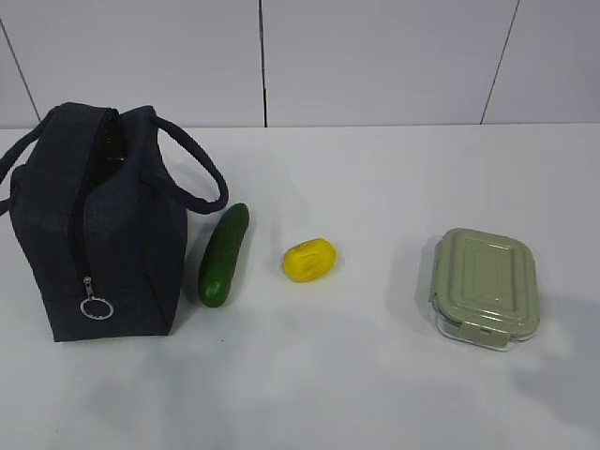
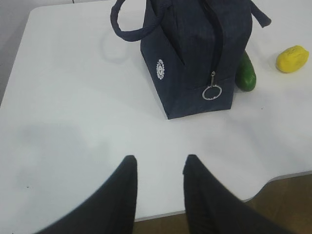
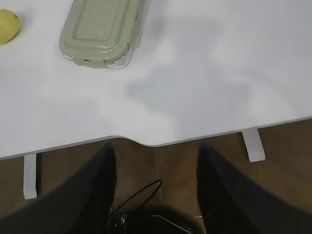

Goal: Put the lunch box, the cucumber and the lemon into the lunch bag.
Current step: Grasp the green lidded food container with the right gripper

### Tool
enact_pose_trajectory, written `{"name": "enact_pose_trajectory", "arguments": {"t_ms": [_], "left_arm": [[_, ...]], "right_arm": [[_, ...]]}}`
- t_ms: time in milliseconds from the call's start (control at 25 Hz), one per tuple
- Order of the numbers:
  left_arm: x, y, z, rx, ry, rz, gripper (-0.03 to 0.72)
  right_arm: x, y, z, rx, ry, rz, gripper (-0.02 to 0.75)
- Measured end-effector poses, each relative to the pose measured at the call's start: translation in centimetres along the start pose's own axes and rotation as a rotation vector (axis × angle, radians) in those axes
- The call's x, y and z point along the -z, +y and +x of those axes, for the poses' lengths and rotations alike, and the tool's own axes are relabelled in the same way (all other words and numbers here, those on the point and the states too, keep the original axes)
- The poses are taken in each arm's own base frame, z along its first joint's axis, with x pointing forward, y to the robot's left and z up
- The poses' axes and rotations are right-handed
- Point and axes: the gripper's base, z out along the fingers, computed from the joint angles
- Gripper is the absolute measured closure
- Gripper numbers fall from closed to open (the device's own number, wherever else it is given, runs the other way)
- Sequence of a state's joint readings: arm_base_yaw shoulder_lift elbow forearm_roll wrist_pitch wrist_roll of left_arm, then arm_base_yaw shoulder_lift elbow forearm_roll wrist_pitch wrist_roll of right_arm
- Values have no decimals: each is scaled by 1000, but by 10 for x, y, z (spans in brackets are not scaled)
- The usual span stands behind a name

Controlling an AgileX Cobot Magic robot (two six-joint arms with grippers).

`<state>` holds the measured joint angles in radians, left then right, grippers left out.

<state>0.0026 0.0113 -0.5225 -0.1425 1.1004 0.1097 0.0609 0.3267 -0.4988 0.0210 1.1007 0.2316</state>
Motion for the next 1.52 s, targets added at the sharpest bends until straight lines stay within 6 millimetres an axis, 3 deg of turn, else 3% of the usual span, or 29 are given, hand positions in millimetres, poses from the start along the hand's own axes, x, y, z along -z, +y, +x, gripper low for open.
{"name": "enact_pose_trajectory", "arguments": {"t_ms": [200, 560, 1120, 1520], "left_arm": [[0, 0, 0, 0, 0, 0, 452], [0, 0, 0, 0, 0, 0, 452], [0, 0, 0, -1, 0, -2, 451], [0, 0, 0, -3, 1, -5, 451]], "right_arm": [[-15, 5, -12, -19, 104, 6, 332], [-27, 17, -58, -42, 118, -9, 332], [-73, 33, -102, -28, 352, -14, 332], [-111, 61, -125, -46, 468, -294, 332]]}}
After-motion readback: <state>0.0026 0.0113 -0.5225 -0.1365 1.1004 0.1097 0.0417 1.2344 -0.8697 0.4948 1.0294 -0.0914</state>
